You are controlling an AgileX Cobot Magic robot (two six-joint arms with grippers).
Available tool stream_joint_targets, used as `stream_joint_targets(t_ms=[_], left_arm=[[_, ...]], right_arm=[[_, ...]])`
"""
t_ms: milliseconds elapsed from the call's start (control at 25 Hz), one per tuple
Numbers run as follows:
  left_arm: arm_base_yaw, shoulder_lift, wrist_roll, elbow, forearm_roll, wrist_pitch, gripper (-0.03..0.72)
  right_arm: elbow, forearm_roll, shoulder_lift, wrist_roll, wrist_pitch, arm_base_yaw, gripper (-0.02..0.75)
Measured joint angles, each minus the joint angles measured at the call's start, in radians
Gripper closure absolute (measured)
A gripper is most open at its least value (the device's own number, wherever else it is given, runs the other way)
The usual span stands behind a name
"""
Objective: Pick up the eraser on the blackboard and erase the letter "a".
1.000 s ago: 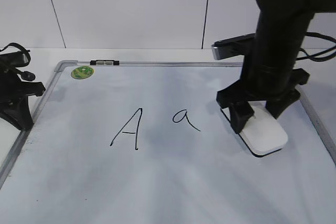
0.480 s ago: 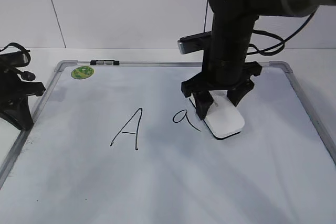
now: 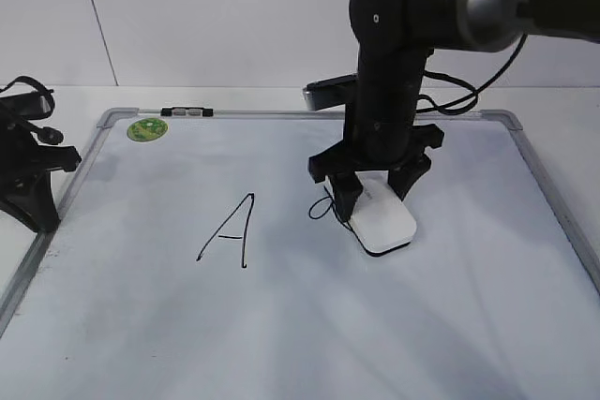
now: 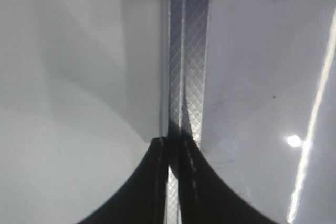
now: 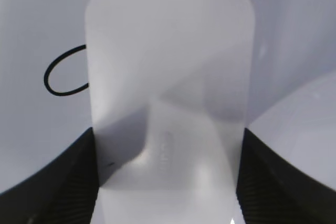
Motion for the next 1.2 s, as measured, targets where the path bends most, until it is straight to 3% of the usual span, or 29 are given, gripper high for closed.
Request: stream_joint_targets(t_ms=[720, 1200], left_arm=[[0.000, 0.000, 0.000, 0.000, 0.000, 0.000, 0.673], [0.000, 0.000, 0.000, 0.000, -0.002, 0.000, 0.673]], right_arm=[[-0.014, 0.022, 0.011, -0.017, 0.012, 0.002, 0.186], [-0.014, 0.018, 0.012, -0.019, 0.004, 0.118, 0.186]])
